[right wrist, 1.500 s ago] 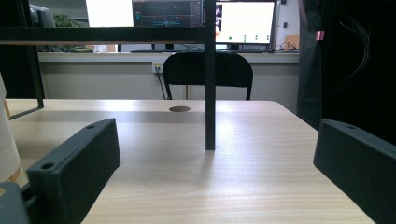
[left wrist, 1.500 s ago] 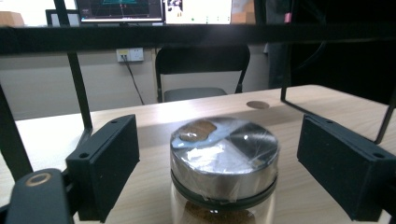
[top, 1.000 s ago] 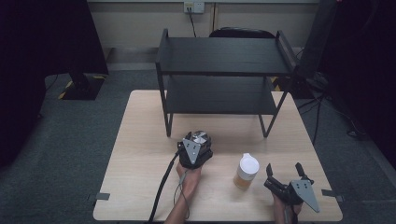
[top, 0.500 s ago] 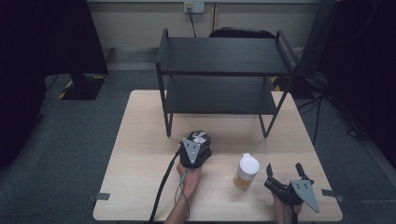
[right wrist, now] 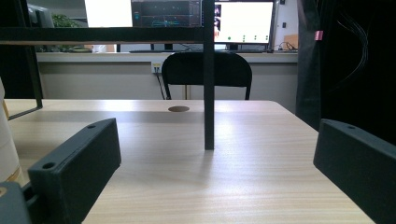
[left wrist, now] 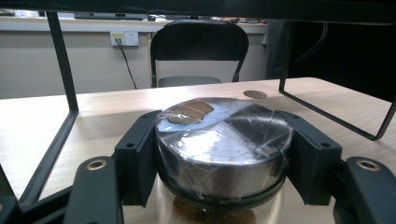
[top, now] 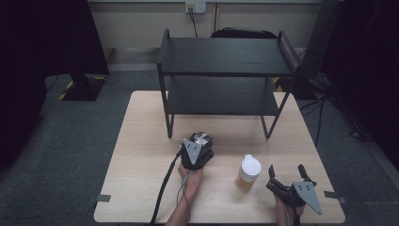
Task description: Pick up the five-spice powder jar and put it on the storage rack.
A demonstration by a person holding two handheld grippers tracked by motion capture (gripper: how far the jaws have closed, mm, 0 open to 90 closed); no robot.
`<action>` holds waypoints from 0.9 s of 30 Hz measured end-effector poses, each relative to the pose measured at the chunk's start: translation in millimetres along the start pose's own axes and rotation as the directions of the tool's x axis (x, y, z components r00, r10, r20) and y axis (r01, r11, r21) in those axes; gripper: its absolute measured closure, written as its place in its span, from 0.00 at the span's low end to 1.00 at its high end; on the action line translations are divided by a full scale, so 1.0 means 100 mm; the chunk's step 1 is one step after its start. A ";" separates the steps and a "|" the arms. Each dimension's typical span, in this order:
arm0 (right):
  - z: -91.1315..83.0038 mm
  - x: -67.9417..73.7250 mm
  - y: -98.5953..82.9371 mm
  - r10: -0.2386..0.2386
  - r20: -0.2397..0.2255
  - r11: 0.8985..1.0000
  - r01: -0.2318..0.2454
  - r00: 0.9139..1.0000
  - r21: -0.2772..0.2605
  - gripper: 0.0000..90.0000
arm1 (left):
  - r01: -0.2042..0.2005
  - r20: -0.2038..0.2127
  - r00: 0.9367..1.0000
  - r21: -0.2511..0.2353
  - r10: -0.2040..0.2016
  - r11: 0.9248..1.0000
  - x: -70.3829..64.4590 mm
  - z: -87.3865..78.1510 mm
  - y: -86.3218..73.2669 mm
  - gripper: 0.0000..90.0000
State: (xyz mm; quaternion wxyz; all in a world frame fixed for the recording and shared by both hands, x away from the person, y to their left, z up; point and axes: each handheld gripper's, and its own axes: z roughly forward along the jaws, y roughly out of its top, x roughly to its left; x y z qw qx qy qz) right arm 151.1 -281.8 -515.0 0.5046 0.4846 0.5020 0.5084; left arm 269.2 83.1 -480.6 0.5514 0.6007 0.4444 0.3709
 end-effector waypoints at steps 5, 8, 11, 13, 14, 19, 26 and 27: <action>0.00 0.00 0.00 0.000 0.002 1.000 0.000 1.000 0.000 0.00 | -0.003 -0.003 1.000 -0.002 0.003 1.000 -0.01 -0.02 0.02 0.39; 0.00 0.00 0.00 0.000 0.002 1.000 0.000 1.000 0.000 0.00 | -0.004 0.002 1.000 -0.010 0.004 1.000 -0.01 -0.03 0.04 0.39; 0.00 0.00 0.00 0.000 0.002 1.000 0.000 1.000 0.000 0.00 | -0.001 0.009 1.000 -0.009 0.001 1.000 0.02 -0.05 0.08 0.39; 0.00 0.00 0.00 0.000 0.002 1.000 0.000 1.000 0.000 0.00 | 0.006 0.015 1.000 -0.009 -0.006 1.000 0.04 -0.06 0.10 0.39; 0.00 0.00 0.00 0.000 0.002 1.000 0.000 1.000 0.000 0.00 | 0.006 0.018 1.000 -0.009 -0.006 1.000 0.04 -0.06 0.10 0.39; 0.00 0.01 0.00 0.000 0.003 1.000 0.000 1.000 0.000 0.00 | -0.013 0.047 0.999 -0.010 0.013 1.000 0.09 -0.09 0.14 0.39; 0.00 0.01 0.00 0.000 0.003 1.000 0.000 1.000 0.000 0.00 | -0.022 0.091 0.996 -0.015 0.023 1.000 0.16 -0.17 0.19 0.39; 0.00 0.00 0.00 0.000 0.002 1.000 0.000 1.000 0.000 0.00 | -0.023 0.100 0.995 -0.016 0.024 1.000 0.18 -0.18 0.20 0.39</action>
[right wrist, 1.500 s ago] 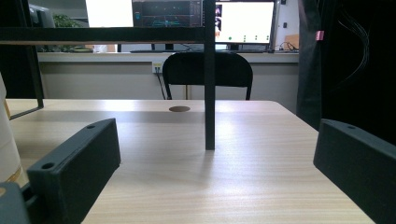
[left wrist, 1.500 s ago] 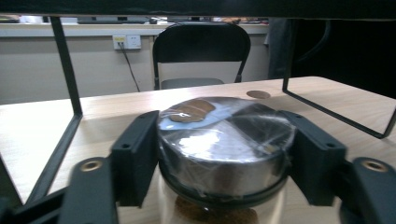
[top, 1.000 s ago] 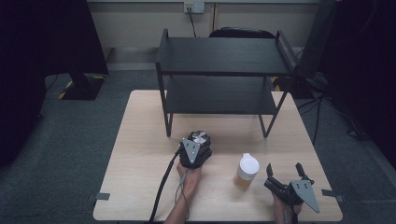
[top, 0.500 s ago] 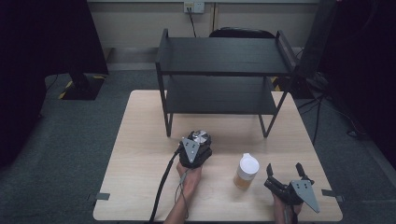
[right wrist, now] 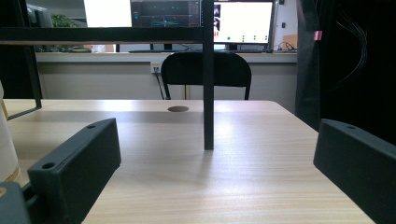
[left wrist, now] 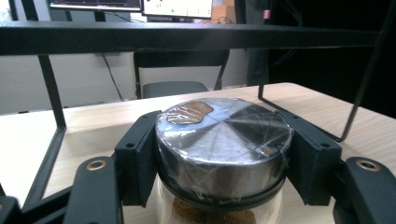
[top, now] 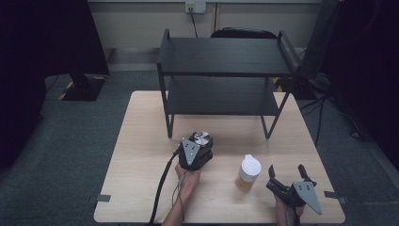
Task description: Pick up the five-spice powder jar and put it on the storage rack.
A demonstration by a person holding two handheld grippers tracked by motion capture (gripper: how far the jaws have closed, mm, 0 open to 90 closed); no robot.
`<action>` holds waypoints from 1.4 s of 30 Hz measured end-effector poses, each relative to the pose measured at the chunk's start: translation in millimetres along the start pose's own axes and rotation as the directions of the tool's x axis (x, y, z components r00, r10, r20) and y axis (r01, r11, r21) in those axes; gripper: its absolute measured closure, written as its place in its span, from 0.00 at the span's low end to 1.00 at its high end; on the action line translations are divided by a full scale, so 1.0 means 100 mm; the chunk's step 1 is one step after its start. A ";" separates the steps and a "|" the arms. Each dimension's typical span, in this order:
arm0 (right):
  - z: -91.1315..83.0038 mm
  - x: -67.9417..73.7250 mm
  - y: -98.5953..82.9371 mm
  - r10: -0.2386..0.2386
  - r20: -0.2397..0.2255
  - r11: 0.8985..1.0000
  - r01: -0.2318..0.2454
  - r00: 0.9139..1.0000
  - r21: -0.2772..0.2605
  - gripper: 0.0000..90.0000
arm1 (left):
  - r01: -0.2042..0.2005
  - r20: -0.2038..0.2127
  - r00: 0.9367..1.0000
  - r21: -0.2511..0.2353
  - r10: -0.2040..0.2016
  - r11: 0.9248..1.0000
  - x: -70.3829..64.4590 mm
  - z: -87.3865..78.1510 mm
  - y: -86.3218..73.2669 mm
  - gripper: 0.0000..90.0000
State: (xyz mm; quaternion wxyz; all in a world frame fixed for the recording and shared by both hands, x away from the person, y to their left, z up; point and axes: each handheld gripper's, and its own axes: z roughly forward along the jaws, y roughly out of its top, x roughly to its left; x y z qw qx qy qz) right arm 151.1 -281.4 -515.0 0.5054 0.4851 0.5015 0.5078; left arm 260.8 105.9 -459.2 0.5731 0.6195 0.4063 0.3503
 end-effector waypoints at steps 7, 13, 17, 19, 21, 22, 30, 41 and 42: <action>0.00 0.00 0.00 0.000 0.000 1.000 0.000 1.000 0.000 0.00 | 0.008 0.043 0.999 -0.021 -0.007 1.000 0.08 -0.08 0.08 0.39; 0.00 0.01 0.00 0.001 0.003 1.000 -0.001 1.000 0.001 0.00 | 0.017 0.091 0.996 -0.037 -0.013 0.999 0.16 -0.16 0.21 0.39; 0.00 0.01 0.00 0.000 0.003 1.000 0.000 1.000 0.000 0.00 | -0.007 0.120 0.993 -0.040 0.012 0.999 0.21 -0.20 0.32 0.39; 0.00 0.01 0.00 0.000 0.003 1.000 0.000 1.000 0.000 0.00 | -0.008 0.136 0.991 -0.044 0.014 0.999 0.24 -0.22 0.37 0.39; 0.00 0.01 0.00 0.000 0.003 1.000 0.000 1.000 0.000 0.00 | -0.008 0.143 0.990 -0.047 0.015 0.999 0.25 -0.23 0.40 0.39; 0.00 0.01 0.00 0.000 0.003 1.000 0.000 1.000 0.000 0.00 | -0.009 0.151 0.988 -0.050 0.016 0.999 0.27 -0.24 0.42 0.39; 0.00 0.01 0.00 0.000 0.003 1.000 0.000 1.000 0.000 0.00 | -0.027 0.217 0.975 -0.049 0.038 0.998 0.40 -0.29 0.66 0.39; 0.00 0.01 0.00 0.000 0.003 1.000 0.000 1.000 0.001 0.00 | -0.021 0.310 0.950 -0.076 0.043 0.997 0.62 -0.32 0.96 0.39; 0.00 0.00 0.00 0.000 0.003 1.000 0.000 1.000 0.000 0.00 | -0.021 0.318 0.947 -0.079 0.045 0.997 0.65 -0.31 0.99 0.39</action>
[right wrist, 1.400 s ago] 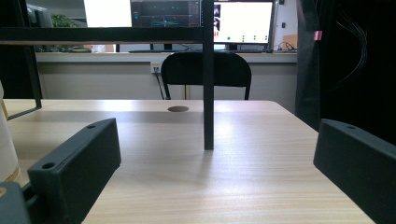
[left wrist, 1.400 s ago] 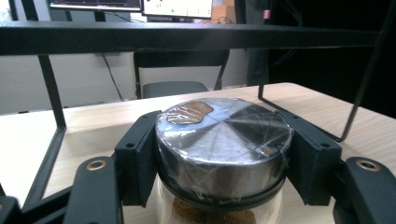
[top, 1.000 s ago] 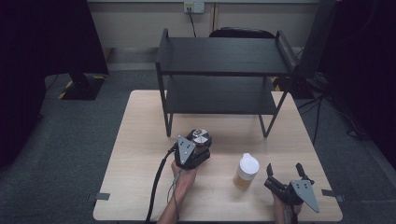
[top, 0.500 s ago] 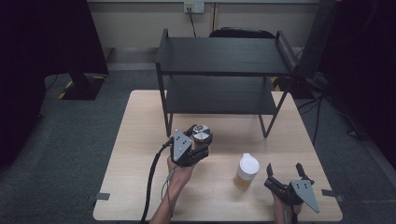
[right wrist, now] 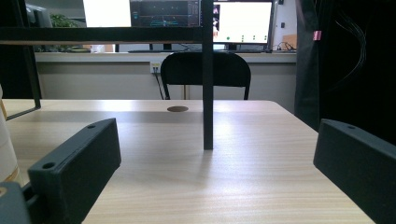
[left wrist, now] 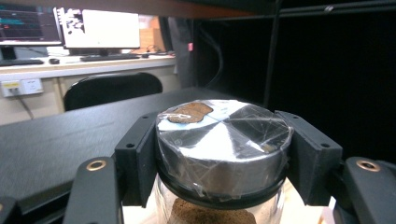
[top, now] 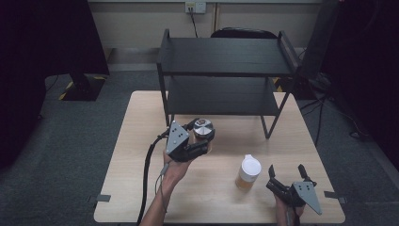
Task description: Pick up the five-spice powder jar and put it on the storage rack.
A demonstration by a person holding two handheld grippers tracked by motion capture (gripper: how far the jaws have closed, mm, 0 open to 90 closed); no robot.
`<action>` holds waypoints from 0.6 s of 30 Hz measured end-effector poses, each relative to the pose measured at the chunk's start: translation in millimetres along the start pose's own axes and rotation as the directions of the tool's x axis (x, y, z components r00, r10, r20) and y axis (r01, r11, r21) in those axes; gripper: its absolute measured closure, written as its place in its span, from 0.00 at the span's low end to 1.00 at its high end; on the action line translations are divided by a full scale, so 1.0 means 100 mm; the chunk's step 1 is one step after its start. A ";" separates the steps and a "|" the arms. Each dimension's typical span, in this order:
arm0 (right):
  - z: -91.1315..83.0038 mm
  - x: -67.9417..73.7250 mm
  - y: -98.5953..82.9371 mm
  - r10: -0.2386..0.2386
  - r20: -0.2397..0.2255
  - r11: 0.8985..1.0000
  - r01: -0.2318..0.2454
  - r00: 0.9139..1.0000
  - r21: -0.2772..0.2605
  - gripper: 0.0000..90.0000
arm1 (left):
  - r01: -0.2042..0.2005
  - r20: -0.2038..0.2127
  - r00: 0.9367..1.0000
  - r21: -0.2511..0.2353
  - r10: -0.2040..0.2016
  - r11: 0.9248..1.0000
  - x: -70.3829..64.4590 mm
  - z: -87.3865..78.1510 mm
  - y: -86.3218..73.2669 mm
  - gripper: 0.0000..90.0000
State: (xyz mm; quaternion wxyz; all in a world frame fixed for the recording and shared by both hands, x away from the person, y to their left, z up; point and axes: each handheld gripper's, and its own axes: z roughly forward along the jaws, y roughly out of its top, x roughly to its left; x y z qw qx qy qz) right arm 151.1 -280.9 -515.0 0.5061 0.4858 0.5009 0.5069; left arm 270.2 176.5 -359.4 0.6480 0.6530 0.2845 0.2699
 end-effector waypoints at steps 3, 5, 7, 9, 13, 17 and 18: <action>0.00 0.00 0.00 0.000 0.001 1.000 0.000 1.000 0.000 0.00 | -0.024 0.015 1.000 0.008 0.024 1.000 0.04 0.00 0.11 0.39; 0.00 0.00 0.00 0.000 0.000 1.000 0.000 1.000 0.000 0.00 | -0.029 0.037 0.999 0.010 0.029 1.000 0.09 0.00 0.19 0.39; 0.00 0.00 0.00 0.000 0.001 1.000 0.000 1.000 0.000 0.00 | -0.034 0.054 0.998 0.009 0.033 0.999 0.12 -0.01 0.26 0.39; 0.00 0.00 0.00 0.000 0.001 1.000 0.000 1.000 0.000 0.00 | -0.032 0.069 0.997 -0.001 0.032 0.999 0.16 -0.01 0.34 0.39; 0.00 0.00 0.00 0.001 0.001 1.000 -0.001 1.000 0.000 0.00 | -0.024 0.084 0.996 -0.012 0.025 1.000 0.23 0.00 0.46 0.39; 0.00 0.00 0.00 0.001 0.001 1.000 -0.001 1.000 0.000 0.00 | -0.040 0.104 0.994 -0.012 0.041 0.999 0.28 0.02 0.61 0.39; 0.00 0.00 0.00 0.000 0.001 1.000 0.000 1.000 0.000 0.00 | -0.047 0.109 0.993 -0.011 0.048 0.999 0.28 0.02 0.65 0.39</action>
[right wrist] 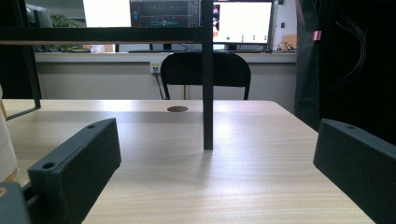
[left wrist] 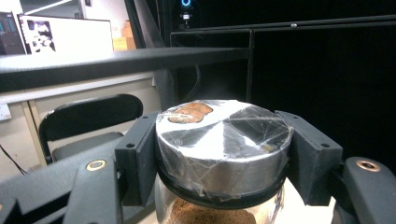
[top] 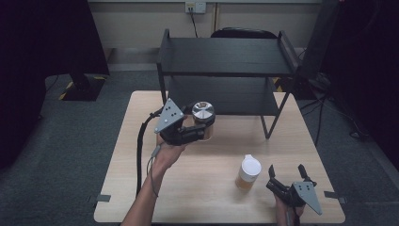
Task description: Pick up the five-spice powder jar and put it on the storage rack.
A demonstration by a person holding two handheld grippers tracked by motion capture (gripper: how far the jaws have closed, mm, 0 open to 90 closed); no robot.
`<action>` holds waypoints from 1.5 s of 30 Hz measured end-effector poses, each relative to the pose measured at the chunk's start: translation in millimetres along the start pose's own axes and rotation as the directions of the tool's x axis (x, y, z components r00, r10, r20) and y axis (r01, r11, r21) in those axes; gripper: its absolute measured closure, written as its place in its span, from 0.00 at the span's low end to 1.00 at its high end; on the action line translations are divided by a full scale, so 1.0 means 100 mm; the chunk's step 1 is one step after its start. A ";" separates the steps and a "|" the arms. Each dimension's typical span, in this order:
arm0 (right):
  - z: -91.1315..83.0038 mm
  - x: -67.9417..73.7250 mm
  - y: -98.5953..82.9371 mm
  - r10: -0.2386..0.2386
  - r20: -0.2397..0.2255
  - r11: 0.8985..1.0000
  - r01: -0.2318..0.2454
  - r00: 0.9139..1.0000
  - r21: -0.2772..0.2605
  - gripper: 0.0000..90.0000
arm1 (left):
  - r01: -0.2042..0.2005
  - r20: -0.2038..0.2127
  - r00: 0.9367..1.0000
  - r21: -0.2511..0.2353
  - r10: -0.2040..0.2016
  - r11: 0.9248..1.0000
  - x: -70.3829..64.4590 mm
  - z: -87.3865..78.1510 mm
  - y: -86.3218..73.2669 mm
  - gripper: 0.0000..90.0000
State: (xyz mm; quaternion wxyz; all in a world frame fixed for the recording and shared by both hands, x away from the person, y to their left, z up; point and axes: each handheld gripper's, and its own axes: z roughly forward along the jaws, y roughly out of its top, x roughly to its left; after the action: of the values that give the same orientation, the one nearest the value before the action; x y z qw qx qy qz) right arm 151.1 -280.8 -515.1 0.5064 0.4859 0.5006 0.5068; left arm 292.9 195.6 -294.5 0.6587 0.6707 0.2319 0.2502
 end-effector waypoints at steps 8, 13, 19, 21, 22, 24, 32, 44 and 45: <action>0.00 0.00 0.00 0.000 0.000 1.000 0.000 1.000 0.000 0.00 | -0.023 0.016 1.000 -0.012 0.023 1.000 0.06 0.06 0.32 0.39; 0.00 0.00 0.00 -0.001 -0.003 1.000 0.001 1.000 0.000 0.00 | -0.018 -0.004 1.000 -0.025 0.018 1.000 0.08 0.13 0.55 0.39; 0.00 0.00 0.00 0.000 -0.003 1.000 0.000 1.000 0.000 0.00 | -0.011 -0.035 0.999 -0.039 0.009 0.999 0.10 0.19 0.71 0.39; 0.00 0.00 0.00 0.000 -0.003 1.000 0.000 1.000 0.000 0.00 | 0.002 -0.071 0.997 -0.056 -0.006 0.998 0.09 0.23 0.80 0.39; 0.00 0.00 0.00 0.000 -0.003 1.000 0.000 1.000 0.000 0.00 | 0.002 -0.071 0.997 -0.056 -0.006 0.998 0.09 0.23 0.80 0.39; 0.00 0.00 0.00 0.000 -0.003 1.000 0.000 1.000 0.000 0.00 | 0.014 -0.094 0.995 -0.064 -0.020 0.998 0.09 0.27 0.86 0.39; 0.00 -0.01 0.00 0.000 -0.005 1.000 0.000 1.000 0.000 0.00 | 0.018 -0.228 0.973 -0.075 -0.034 0.997 0.08 0.49 1.04 0.39; 0.00 -0.01 0.00 0.000 -0.003 1.000 0.000 1.000 -0.001 0.00 | -0.002 -0.369 0.929 -0.052 -0.017 0.999 0.14 0.97 1.13 0.39; 0.00 -0.01 0.00 0.000 -0.003 1.000 0.000 1.000 -0.001 0.00 | 0.000 -0.368 0.929 -0.048 -0.018 0.999 0.16 1.00 1.13 0.39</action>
State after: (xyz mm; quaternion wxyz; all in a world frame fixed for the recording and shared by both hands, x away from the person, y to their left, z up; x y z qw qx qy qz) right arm 151.2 -281.4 -515.1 0.5057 0.4850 0.5012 0.5078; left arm 367.2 126.6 -181.6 0.6203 0.5949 0.3485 0.3740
